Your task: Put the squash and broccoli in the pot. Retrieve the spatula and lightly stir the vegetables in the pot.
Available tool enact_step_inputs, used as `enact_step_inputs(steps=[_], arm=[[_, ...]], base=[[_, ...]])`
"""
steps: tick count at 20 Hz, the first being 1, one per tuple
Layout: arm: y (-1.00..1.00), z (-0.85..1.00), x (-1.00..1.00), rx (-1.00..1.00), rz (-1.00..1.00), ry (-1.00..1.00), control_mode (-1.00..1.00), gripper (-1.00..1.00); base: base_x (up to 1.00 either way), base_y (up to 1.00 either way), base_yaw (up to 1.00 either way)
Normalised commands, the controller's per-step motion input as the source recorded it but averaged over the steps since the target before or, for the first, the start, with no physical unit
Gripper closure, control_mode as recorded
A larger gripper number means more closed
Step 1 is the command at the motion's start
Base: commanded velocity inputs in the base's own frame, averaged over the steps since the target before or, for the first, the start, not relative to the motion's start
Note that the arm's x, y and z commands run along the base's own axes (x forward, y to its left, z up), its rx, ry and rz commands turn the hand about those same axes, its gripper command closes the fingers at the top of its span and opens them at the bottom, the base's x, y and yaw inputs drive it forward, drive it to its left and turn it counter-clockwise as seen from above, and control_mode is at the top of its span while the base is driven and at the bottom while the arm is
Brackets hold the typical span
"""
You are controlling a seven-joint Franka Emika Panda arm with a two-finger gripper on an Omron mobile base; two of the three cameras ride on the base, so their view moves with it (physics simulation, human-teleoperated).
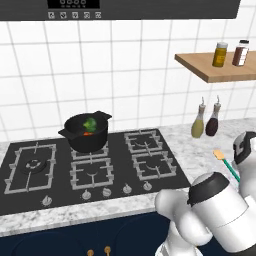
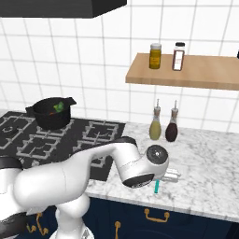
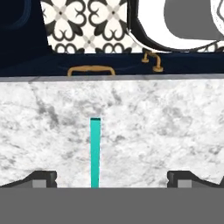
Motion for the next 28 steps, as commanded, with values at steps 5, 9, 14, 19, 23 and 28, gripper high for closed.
enact_step_inputs(steps=[5,9,14,19,23,28], arm=[[-0.01,-0.24,0.37,0.0,-0.11,0.06,-1.0,-1.0],[-0.09,-0.36,0.12,0.0,-0.09,0.05,-1.0,-1.0],[-0.08,-0.3,0.0,0.0,-0.07,0.0,-1.0,-1.0],[-0.11,-0.27,0.0,0.02,-0.04,0.0,-1.0,-1.0],[-0.07,-0.24,0.0,0.03,-0.02,0.0,-1.0,-1.0],[-0.12,-0.14,0.14,0.04,0.0,0.0,-1.0,-1.0]], base=[[0.0,0.0,0.0],[0.0,0.0,0.0],[0.0,0.0,0.0],[0.0,0.0,0.0],[0.0,0.0,0.0],[0.0,0.0,0.0]])
